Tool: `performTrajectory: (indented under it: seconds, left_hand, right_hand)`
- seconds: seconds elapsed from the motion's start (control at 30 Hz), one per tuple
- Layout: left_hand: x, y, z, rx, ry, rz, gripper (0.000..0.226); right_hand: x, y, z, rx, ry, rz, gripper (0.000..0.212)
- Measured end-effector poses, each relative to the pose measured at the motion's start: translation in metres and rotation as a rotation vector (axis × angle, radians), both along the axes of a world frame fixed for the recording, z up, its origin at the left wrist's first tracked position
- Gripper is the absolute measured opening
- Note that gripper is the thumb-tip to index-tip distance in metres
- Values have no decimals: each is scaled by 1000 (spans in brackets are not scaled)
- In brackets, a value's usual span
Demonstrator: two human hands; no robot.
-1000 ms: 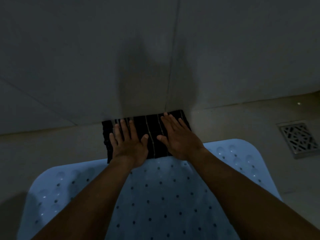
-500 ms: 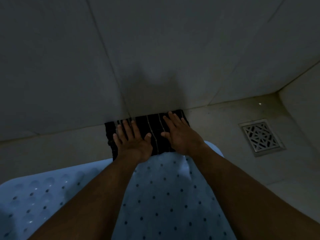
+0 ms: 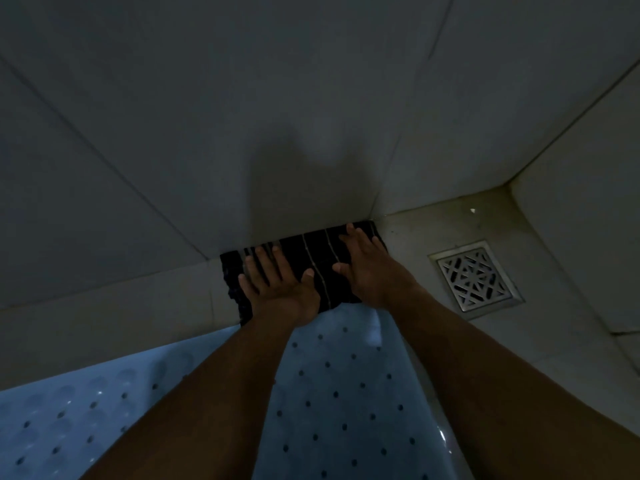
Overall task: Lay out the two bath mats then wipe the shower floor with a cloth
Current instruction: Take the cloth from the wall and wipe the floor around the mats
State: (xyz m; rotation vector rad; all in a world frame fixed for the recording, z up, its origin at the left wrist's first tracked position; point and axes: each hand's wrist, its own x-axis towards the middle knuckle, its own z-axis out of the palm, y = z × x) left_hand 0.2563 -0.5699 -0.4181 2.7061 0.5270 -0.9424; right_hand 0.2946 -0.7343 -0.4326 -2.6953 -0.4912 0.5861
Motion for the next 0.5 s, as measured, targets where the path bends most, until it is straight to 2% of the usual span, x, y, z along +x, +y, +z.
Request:
performTrajectory:
  seconds: [0.2,0.37,0.5]
  left_hand:
    - [1,-4,1,32,4,13,76]
    - [0,-4,1,24,9,20,76]
    - [1,-3,0,10,11,10,76]
  right_hand:
    - [-3,3,-6,31,-34,-43,63]
    - [-2,5,-2,-50,-14,-17,64]
    - [-9,6,-5,-29,-38,-35,75]
